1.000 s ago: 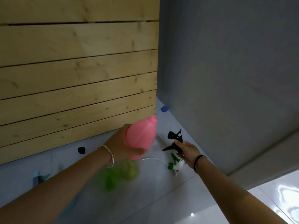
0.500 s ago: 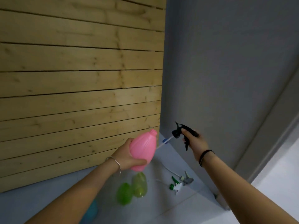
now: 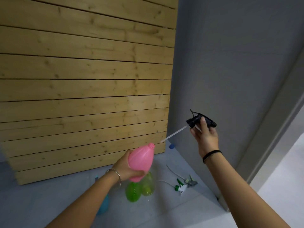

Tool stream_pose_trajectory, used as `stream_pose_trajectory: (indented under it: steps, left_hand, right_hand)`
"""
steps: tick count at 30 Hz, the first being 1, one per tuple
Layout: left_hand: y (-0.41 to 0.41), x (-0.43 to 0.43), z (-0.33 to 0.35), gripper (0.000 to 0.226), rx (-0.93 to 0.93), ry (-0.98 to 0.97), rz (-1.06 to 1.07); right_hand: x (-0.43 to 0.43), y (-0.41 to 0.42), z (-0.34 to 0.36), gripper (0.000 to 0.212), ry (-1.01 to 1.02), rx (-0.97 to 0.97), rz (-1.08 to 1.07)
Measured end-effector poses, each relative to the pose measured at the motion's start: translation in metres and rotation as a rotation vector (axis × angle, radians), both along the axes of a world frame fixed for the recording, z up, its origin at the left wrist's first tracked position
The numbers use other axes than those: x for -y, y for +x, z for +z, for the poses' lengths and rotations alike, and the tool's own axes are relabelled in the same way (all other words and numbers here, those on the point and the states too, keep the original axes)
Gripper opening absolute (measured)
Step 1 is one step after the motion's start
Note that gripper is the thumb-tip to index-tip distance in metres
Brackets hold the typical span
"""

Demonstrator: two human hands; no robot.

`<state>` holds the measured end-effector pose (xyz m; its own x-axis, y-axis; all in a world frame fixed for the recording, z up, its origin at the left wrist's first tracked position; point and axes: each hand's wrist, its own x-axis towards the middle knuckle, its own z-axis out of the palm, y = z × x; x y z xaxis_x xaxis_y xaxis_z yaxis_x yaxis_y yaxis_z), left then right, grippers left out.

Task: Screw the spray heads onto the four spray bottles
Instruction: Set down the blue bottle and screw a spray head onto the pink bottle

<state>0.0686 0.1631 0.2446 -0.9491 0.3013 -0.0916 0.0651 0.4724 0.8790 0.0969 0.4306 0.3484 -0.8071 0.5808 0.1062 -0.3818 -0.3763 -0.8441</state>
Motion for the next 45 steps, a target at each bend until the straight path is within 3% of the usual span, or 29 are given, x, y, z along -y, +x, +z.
stream_pose_trajectory:
  steps: [4, 10, 14, 20, 23, 27, 32, 37, 41, 43, 45]
  left_hand:
    - [0.001, 0.002, 0.002, 0.091, 0.002, 0.007, -0.023]
    - [0.003, -0.002, 0.006, 0.093, -0.02, 0.032, -0.057]
    - [0.004, -0.01, 0.009, 0.086, -0.036, 0.069, -0.079]
    - [0.002, -0.015, 0.014, 0.077, -0.035, 0.153, -0.076]
    - [0.001, -0.016, 0.014, 0.079, -0.019, 0.179, -0.076]
    - [0.002, -0.018, 0.017, 0.088, 0.007, 0.249, -0.073]
    - [0.003, -0.022, 0.019, 0.088, 0.093, 0.391, 0.001]
    - [0.002, -0.028, 0.018, 0.104, 0.225, 0.531, 0.09]
    - [-0.001, -0.026, 0.019, 0.122, 0.31, 0.651, 0.139]
    - [-0.002, -0.028, 0.022, 0.113, 0.351, 0.704, 0.155]
    - [-0.002, -0.03, 0.025, 0.09, 0.419, 0.75, 0.145]
  right_hand:
    - [0.016, -0.004, 0.005, 0.026, 0.001, 0.0, 0.023]
    - [0.037, -0.008, -0.006, 0.011, 0.075, 0.057, 0.093]
    - [0.058, -0.01, -0.023, 0.033, 0.182, 0.155, 0.261]
    - [0.064, -0.009, -0.026, 0.039, 0.296, 0.196, 0.418]
    - [0.057, -0.01, -0.026, 0.039, 0.453, 0.273, 0.472]
    - [0.051, -0.01, -0.028, 0.028, 0.556, 0.289, 0.454]
    - [0.052, -0.012, -0.034, 0.036, 0.332, 0.254, 0.439]
    - [0.049, -0.014, -0.029, 0.039, 0.435, 0.22, 0.432]
    - [0.051, -0.015, -0.03, 0.028, 0.56, 0.208, 0.336]
    - [0.052, -0.016, -0.032, 0.024, 0.526, 0.208, 0.294]
    - [0.052, -0.016, -0.033, 0.022, 0.453, 0.212, 0.275]
